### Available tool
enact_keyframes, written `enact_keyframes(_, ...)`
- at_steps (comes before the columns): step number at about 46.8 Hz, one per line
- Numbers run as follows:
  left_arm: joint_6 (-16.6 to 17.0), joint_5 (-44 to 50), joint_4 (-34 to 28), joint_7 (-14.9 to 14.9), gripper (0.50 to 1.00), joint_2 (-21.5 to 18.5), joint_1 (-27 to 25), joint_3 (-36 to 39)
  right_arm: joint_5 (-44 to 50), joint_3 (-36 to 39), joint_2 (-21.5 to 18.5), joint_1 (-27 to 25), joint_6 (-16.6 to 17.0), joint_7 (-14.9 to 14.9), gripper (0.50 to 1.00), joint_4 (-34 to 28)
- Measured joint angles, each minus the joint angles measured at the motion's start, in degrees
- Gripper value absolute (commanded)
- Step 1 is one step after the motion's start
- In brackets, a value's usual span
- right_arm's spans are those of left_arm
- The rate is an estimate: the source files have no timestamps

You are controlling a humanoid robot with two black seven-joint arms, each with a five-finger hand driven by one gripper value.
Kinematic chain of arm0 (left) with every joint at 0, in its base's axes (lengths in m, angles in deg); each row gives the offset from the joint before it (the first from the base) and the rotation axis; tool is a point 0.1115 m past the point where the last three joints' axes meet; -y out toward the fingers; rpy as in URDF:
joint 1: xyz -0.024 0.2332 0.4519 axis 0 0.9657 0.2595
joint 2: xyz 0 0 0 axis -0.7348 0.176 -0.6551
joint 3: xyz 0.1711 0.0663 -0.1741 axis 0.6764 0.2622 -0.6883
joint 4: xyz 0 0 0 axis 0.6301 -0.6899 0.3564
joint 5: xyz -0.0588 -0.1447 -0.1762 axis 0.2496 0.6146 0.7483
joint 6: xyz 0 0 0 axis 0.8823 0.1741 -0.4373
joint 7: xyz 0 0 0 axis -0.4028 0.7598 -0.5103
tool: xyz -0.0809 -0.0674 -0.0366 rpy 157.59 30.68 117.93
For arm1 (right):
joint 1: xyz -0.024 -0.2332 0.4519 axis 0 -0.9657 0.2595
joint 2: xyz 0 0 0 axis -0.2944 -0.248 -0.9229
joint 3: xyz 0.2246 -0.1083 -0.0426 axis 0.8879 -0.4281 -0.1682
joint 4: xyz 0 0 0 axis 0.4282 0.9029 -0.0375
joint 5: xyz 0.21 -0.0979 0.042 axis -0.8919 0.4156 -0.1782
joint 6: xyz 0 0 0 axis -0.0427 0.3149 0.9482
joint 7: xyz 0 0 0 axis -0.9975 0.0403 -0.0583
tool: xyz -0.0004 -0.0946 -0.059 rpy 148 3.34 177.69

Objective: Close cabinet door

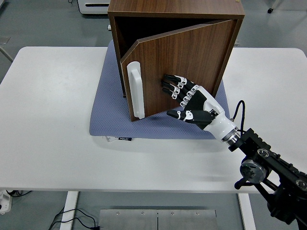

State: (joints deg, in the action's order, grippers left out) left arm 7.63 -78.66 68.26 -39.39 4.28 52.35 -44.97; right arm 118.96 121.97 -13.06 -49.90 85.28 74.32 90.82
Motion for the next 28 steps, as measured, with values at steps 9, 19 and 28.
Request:
enact_keyframes(9, 0.00, 0.00, 0.00, 0.00, 1.000, 0.00, -0.03, 0.00, -0.89, -0.08, -1.95, 2.36, -1.23, -0.32, 1.000, -2.75)
enact_keyframes(19, 0.00, 0.00, 0.00, -0.02, 1.000, 0.00, 0.00, 0.00, -1.53, -0.02, -2.14, 4.74, -1.36, -1.22, 1.000, -5.41)
enact_keyframes(28, 0.00, 0.00, 0.00, -0.02, 1.000, 0.00, -0.04, 0.00, -4.86, 0.02, -2.17, 7.63, -2.28, -2.37, 1.000, -7.76)
